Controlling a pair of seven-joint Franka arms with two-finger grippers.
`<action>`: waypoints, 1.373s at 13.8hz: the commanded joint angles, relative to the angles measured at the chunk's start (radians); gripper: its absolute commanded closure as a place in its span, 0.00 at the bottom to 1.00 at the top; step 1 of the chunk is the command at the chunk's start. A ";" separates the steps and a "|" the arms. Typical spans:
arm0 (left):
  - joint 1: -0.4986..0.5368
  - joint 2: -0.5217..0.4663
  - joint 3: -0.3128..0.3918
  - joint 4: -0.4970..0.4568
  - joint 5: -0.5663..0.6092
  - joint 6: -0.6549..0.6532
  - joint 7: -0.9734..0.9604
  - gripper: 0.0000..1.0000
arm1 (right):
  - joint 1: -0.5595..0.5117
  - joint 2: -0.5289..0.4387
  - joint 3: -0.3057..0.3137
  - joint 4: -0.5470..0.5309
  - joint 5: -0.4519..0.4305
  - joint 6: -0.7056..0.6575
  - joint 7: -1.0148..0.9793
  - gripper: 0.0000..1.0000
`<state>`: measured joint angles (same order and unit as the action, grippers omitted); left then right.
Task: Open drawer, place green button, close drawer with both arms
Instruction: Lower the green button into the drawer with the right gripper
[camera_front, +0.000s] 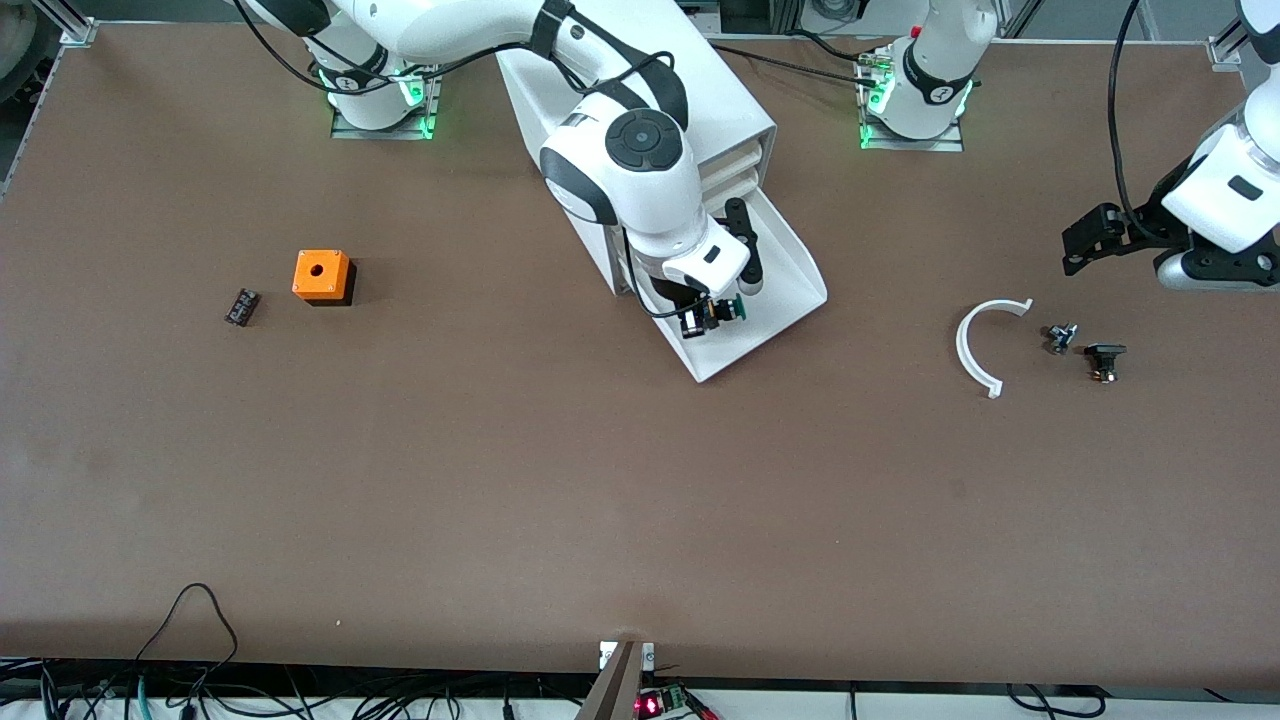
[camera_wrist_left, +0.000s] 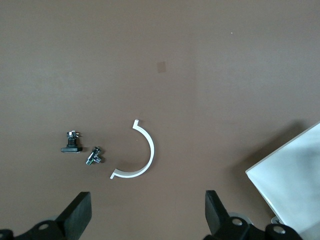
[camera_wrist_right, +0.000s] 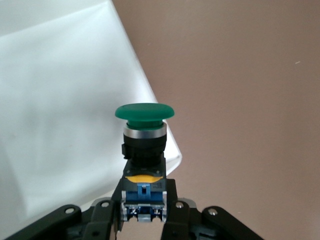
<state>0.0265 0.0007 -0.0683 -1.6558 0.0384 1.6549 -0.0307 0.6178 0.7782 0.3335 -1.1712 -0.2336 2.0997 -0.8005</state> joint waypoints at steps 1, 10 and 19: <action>0.016 0.007 -0.001 0.019 -0.011 -0.021 0.003 0.00 | 0.049 0.070 -0.007 0.073 -0.027 -0.056 -0.020 0.79; 0.006 0.005 0.045 0.008 -0.031 -0.023 0.003 0.00 | 0.097 0.122 0.002 0.097 -0.055 -0.101 -0.019 0.76; 0.003 0.018 0.045 0.004 -0.074 -0.018 0.003 0.00 | 0.146 0.135 0.004 0.096 -0.082 -0.156 -0.031 0.75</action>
<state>0.0387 0.0075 -0.0339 -1.6559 -0.0011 1.6440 -0.0307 0.7486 0.8852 0.3330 -1.1140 -0.2944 1.9693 -0.8226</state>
